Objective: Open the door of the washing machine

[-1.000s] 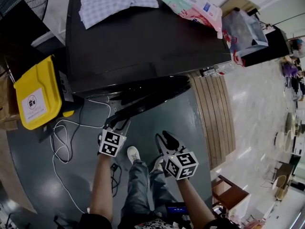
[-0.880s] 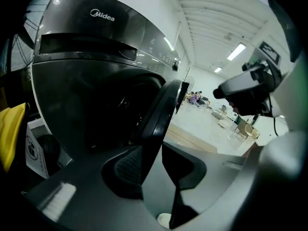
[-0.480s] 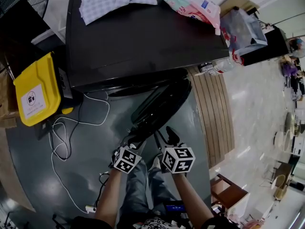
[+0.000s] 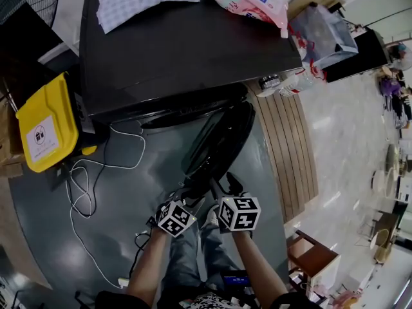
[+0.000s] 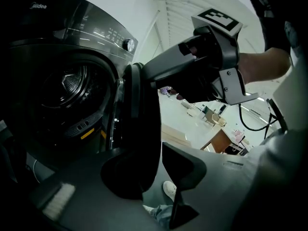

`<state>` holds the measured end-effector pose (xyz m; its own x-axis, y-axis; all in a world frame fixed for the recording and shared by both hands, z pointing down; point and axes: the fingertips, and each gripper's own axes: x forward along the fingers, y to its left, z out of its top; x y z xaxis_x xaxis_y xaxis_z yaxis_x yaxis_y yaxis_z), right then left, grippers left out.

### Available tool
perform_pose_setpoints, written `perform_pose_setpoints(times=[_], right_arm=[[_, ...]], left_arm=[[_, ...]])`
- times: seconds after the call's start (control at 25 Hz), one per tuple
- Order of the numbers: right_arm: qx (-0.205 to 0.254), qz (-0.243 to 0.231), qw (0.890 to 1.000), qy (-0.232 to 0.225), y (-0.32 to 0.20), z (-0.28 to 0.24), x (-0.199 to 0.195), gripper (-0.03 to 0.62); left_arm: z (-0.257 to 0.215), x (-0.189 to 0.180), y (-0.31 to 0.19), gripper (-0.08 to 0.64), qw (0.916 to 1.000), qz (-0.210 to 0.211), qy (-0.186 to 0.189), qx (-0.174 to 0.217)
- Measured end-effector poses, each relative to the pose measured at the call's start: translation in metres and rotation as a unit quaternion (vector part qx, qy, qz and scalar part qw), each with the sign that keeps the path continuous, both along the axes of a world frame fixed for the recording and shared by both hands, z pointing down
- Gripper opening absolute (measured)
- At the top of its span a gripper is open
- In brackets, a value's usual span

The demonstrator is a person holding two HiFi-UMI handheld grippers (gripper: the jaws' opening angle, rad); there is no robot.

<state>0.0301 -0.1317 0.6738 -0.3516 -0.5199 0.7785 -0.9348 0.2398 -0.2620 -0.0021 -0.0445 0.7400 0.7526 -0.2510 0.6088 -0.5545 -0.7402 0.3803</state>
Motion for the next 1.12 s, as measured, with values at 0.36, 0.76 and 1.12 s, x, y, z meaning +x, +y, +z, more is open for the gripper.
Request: perform_pose_setpoints(times=[0.36,0.76,1.12], right_arm=[[0.001,-0.023,0.999,0.03,0.019,-0.003,0.039,0.239],[-0.018,-0.001,0.996,0.088,0.043,-0.005,0.102,0.171],[-0.02,0.055,0.989,0.138,0.045,-0.005,0.162,0.115]], left_arm=[[-0.018,-0.029,-0.021,0.12,0.999,-0.029,0.003,0.035],[-0.021,-0.06,-0.059,0.101,0.9918,-0.121,-0.002,0.042],[-0.027,-0.07,-0.067,0.072,0.9829,-0.177,0.006,0.05]])
